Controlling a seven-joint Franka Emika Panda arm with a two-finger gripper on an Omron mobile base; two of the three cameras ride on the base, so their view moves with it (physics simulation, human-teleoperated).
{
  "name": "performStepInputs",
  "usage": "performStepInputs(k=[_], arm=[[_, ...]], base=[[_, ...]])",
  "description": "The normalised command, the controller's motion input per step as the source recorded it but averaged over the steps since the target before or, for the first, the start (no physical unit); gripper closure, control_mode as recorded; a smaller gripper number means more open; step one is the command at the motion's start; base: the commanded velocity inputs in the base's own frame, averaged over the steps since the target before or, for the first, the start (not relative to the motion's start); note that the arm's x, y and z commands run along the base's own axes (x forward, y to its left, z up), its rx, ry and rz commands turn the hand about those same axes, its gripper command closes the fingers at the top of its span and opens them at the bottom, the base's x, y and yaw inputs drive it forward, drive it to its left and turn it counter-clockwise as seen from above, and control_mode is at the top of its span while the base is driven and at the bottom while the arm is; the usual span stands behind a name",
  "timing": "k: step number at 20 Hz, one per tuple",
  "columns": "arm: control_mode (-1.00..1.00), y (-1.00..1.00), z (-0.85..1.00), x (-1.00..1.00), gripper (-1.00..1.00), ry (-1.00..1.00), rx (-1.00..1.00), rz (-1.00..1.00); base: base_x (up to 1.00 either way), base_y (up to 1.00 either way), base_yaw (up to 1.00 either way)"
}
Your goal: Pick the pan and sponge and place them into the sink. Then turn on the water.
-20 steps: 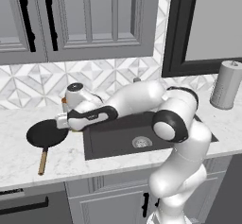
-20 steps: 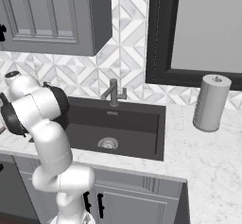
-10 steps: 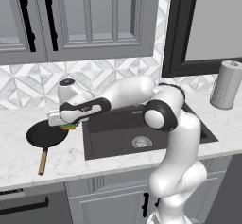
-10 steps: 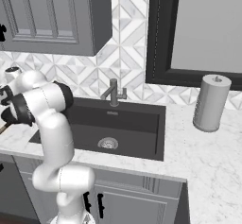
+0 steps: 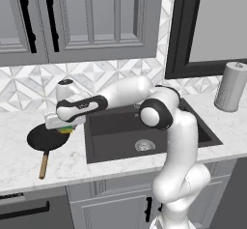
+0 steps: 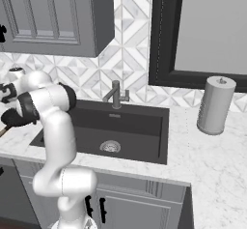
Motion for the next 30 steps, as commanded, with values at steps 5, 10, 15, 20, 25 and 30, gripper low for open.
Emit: performStepInputs(k=[5, 10, 15, 20, 25, 30], arm=[[-1.0, 0.22, -0.44, 0.05, 1.0, 0.03, 0.08, 0.07], [-1.0, 0.23, -0.15, 0.24, 1.0, 0.03, 0.04, 0.02], [-1.0, 0.16, -0.13, 0.28, 1.0, 0.07, 0.02, 0.0], [-1.0, 0.2, -0.27, 0.08, -1.0, 0.04, 0.0, 0.0], [-1.0, 0.14, -0.01, 0.11, -1.0, 0.0, 0.0, 0.0], [-1.0, 0.0, 0.0, 0.04, -1.0, 0.0, 0.0, 0.0]], base=[[0.0, 0.0, 0.0], [0.0, 0.0, 0.0], [0.0, 0.0, 0.0], [0.0, 0.0, 0.0], [0.0, 0.0, 0.0], [0.0, 0.0, 0.0]])
